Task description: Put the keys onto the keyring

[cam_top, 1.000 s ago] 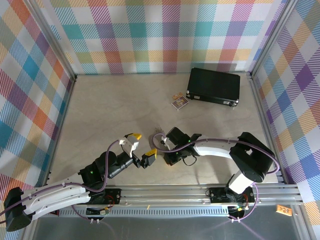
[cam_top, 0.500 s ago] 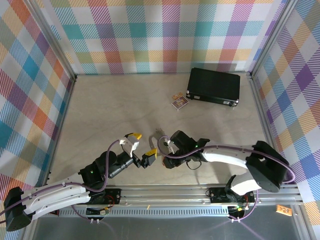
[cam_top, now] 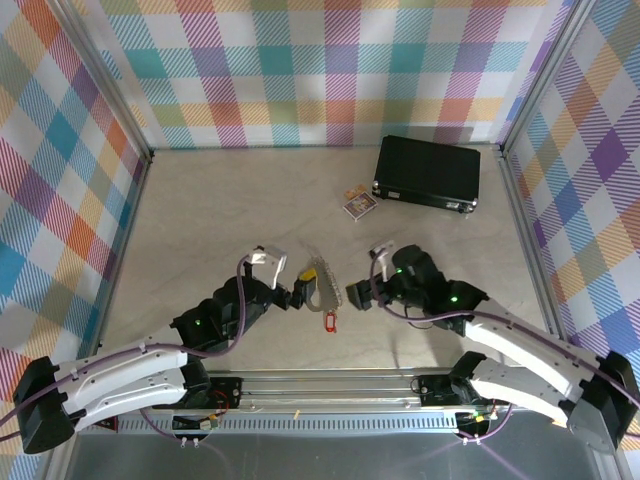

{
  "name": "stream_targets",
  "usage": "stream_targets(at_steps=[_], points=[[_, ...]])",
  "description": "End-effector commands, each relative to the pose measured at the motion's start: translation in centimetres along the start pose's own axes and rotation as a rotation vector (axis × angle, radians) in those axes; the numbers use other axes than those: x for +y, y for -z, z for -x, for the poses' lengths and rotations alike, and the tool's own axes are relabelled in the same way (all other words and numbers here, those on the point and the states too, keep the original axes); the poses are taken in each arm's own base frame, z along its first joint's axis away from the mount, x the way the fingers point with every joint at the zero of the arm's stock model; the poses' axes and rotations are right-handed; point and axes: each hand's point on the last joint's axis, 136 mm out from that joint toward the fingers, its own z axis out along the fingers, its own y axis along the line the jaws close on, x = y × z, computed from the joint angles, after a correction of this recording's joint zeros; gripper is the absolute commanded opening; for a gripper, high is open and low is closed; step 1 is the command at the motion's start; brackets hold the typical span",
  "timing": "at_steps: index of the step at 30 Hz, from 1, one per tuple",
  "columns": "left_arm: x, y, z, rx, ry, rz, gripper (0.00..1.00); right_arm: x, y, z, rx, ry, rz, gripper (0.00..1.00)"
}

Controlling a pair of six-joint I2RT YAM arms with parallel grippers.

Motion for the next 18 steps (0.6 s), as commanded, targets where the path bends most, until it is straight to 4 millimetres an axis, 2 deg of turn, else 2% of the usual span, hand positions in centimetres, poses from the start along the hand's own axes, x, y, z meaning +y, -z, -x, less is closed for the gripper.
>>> stream_targets(at_steps=[1,7,10,14,18], points=[[3.4,-0.2,1.3,-0.005,-0.023,0.147,1.00,-3.9,1.2,1.2,-0.097,0.000,-0.123,0.99],[9.1,-0.8,0.9,0.004,0.044,0.327,1.00,-10.6,3.4,1.9,-0.242,-0.044,-0.412,0.99],[12.2,-0.6,0.0,0.019,0.054,0.447,1.00,-13.0,4.1,2.1,-0.284,-0.051,-0.507,0.99],[17.5,0.1,-2.1,0.088,0.061,0.660,1.00,-15.5,4.0,1.7,-0.301,-0.062,-0.582,0.99],[20.3,0.8,-3.2,0.088,0.098,0.752,1.00,-17.5,4.1,0.9,-0.318,-0.087,-0.665,0.99]])
